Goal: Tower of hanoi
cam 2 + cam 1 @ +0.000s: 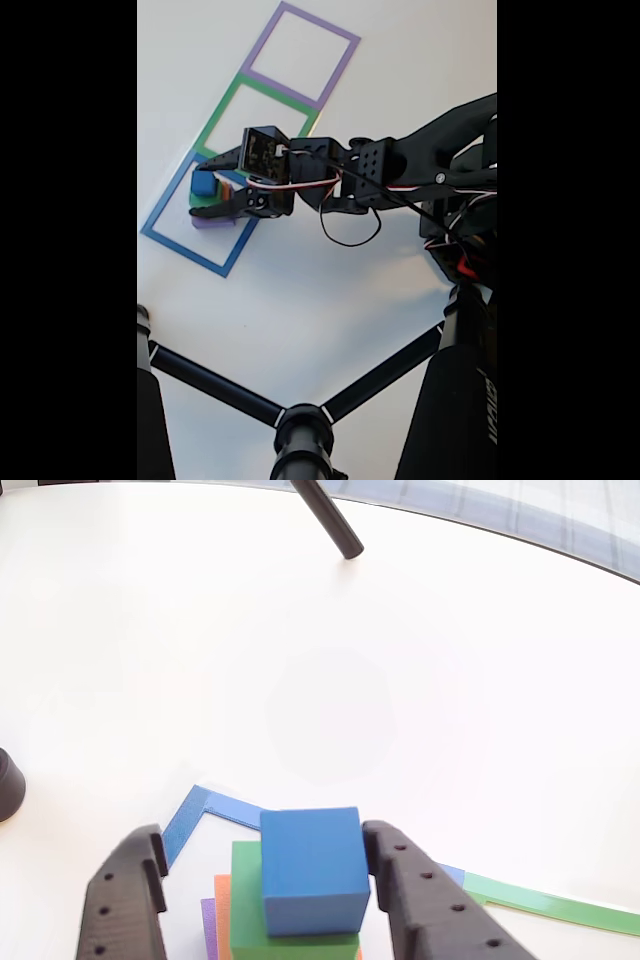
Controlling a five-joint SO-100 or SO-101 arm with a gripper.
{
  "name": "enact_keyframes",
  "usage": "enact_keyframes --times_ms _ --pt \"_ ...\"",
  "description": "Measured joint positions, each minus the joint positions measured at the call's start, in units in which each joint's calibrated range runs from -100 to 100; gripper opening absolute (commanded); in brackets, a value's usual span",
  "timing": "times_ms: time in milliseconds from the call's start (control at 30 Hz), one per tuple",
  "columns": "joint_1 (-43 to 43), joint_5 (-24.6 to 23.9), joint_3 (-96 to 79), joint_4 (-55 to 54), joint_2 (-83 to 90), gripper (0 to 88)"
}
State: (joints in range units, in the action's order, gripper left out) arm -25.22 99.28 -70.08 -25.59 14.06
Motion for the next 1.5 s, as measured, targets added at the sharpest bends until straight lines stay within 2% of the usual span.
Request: enact_keyframes --times_ms 267,400,533,833,933,1267,1400,1500 --pt "0.0 0.0 0.0 0.0 0.9 22.2" --pt "-0.1 0.0 3.1 5.8 6.1 17.6" --pt "-0.1 0.4 9.0 17.6 12.7 1.4" --pt "2.5 0.2 26.5 53.4 26.3 0.7" --pt "3.5 -0.2 28.9 62.4 31.5 0.7" --pt "5.9 -8.5 41.1 93.0 49.6 0.7" --pt "7.0 -13.1 44.2 96.6 52.3 0.7" --pt "9.6 -18.9 44.6 96.7 53.4 0.7"
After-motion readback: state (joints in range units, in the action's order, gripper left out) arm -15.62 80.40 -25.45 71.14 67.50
